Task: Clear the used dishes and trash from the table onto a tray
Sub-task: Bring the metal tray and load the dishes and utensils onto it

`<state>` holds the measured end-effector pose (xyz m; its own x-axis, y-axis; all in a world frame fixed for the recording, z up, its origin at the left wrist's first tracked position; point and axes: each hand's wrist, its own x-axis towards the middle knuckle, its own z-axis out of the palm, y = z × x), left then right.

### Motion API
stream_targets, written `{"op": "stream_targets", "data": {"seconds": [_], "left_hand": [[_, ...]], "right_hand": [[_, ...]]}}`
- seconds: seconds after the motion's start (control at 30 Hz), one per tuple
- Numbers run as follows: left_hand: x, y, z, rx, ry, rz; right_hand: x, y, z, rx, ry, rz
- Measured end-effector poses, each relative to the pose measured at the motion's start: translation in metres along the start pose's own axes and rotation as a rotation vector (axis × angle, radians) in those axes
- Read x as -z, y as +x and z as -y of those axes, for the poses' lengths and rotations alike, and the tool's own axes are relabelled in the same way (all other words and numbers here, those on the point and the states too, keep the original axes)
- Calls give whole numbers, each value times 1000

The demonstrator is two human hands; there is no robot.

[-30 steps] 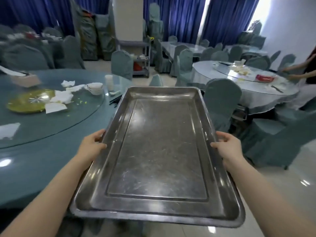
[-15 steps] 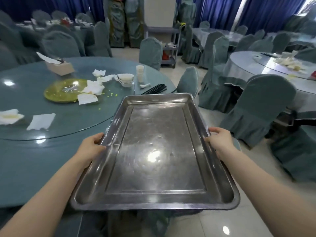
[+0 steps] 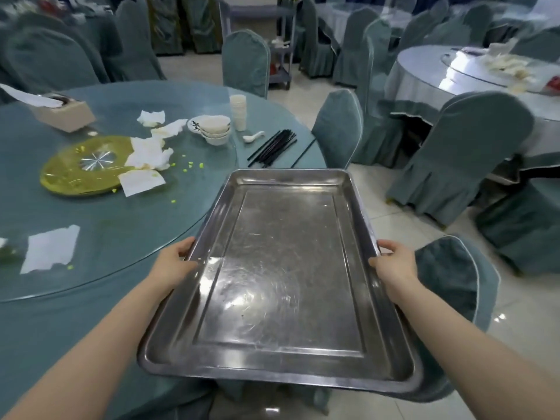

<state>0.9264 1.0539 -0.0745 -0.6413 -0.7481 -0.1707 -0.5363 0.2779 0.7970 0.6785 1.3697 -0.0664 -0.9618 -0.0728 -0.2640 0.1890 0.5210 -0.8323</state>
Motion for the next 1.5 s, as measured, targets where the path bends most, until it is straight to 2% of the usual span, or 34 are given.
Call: {"op": "stream_targets", "data": {"seconds": [0.3,0.53,0.67,0.73,0.83,0.9,1.1,1.2,1.33,1.5], "left_hand": [[-2,40,21,-33,69,22],[-7,59,43,81,95,99],[-13,58,56,168,5,122],[-14,59,62,236,-106,99],[-11,62,66,340,-324,86],[-10,62,65,361,-363,76],[-19,48,41,212,-258,-125],[-30,31,29,201,-322,-177],[-44,7,23,210,-360,-138],[-68,-23,1,191,-450,7]], "right_hand": [[-27,6,-11,-70,-52,-9],[-51,2,-23,-120,-55,24],[-59,3,-25,-169,-75,108],[-60,5,-24,-208,-77,187],[-60,8,-24,-253,-59,218],[-61,10,-25,-269,-16,231],[-65,5,-20,-239,11,340],[-66,2,-21,-227,-8,383],[-56,-1,-19,-184,-61,431],[-26,-4,-21,-83,-127,412]]}}
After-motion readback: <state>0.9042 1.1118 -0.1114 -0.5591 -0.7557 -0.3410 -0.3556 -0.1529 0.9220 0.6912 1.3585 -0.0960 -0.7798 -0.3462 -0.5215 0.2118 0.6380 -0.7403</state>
